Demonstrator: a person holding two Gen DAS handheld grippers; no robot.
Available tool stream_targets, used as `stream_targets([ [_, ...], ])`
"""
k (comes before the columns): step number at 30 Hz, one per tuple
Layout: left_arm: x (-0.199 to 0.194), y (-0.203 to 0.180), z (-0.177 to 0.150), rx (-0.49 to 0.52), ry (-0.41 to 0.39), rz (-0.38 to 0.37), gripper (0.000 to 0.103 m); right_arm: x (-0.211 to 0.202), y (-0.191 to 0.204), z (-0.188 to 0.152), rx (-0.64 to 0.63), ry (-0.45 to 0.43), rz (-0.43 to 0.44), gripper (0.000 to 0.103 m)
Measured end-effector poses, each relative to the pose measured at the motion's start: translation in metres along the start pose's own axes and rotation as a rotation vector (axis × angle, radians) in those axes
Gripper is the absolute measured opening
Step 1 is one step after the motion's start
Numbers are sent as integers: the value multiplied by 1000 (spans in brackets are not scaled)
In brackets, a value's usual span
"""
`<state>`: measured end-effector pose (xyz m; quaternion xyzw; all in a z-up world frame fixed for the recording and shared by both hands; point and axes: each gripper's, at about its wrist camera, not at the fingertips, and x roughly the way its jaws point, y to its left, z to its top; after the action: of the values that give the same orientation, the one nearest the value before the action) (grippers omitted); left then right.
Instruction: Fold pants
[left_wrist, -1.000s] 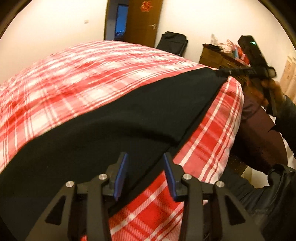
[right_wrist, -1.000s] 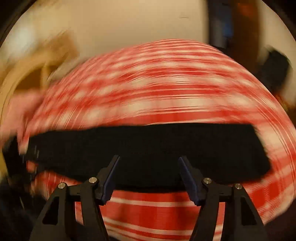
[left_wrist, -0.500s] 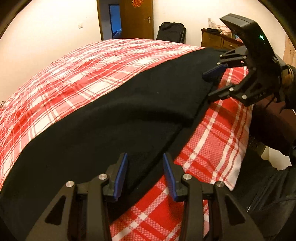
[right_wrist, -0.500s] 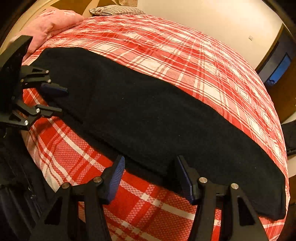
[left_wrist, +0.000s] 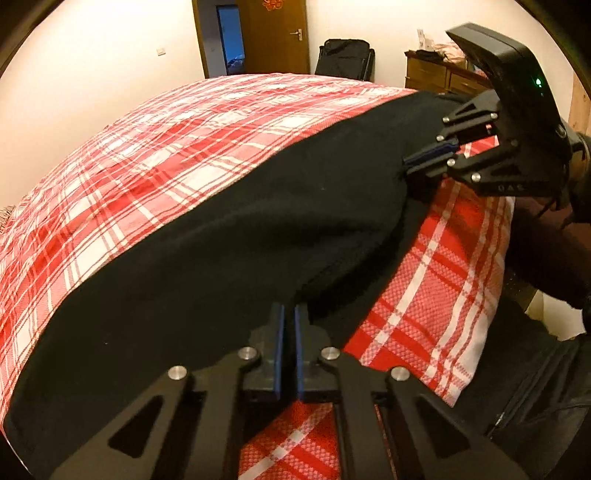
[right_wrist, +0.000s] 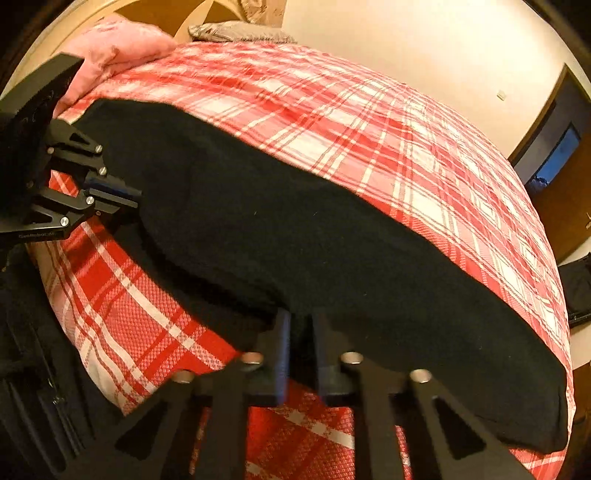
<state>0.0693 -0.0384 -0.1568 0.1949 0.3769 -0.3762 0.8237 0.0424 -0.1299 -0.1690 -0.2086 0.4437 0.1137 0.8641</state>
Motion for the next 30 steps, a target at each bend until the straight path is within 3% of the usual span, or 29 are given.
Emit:
stream_targets([
  [5, -21, 11, -1, -47, -41, -83, 5, -22, -8, 0, 36, -42, 26, 5],
  [10, -8, 5, -9, -31, 1, -78, 5, -15, -4, -8, 25, -9, 34, 5],
  [12, 2, 6, -13, -45, 25, -67, 12, -1, -1, -13, 18, 37, 53, 5],
  [14, -1, 6, -11, -56, 13, -76, 14, -3, 1, -15, 4, 20, 39, 7],
  [16, -9, 5, -12, -53, 4, -84, 26, -11, -5, -17, 24, 26, 65, 16],
  [17, -14, 5, -13, -50, -8, -88, 35, -14, -8, -18, 30, 25, 68, 26],
  [19, -26, 7, -17, -51, -43, -79, 46, -26, -22, -22, 51, 1, 64, 30],
  [22, -32, 20, -22, -91, -65, -45, 46, -36, -54, -29, 163, -28, 43, 30],
  [25, -20, 34, -30, -146, -12, -24, 47, -32, -78, -35, 262, -32, -2, 30],
  [27, -15, 36, -37, -145, 1, -22, 47, -23, -85, -40, 294, 14, -11, 30],
  [30, -19, 30, -41, -116, -2, -12, 47, -23, -76, -42, 244, 31, -55, 30],
])
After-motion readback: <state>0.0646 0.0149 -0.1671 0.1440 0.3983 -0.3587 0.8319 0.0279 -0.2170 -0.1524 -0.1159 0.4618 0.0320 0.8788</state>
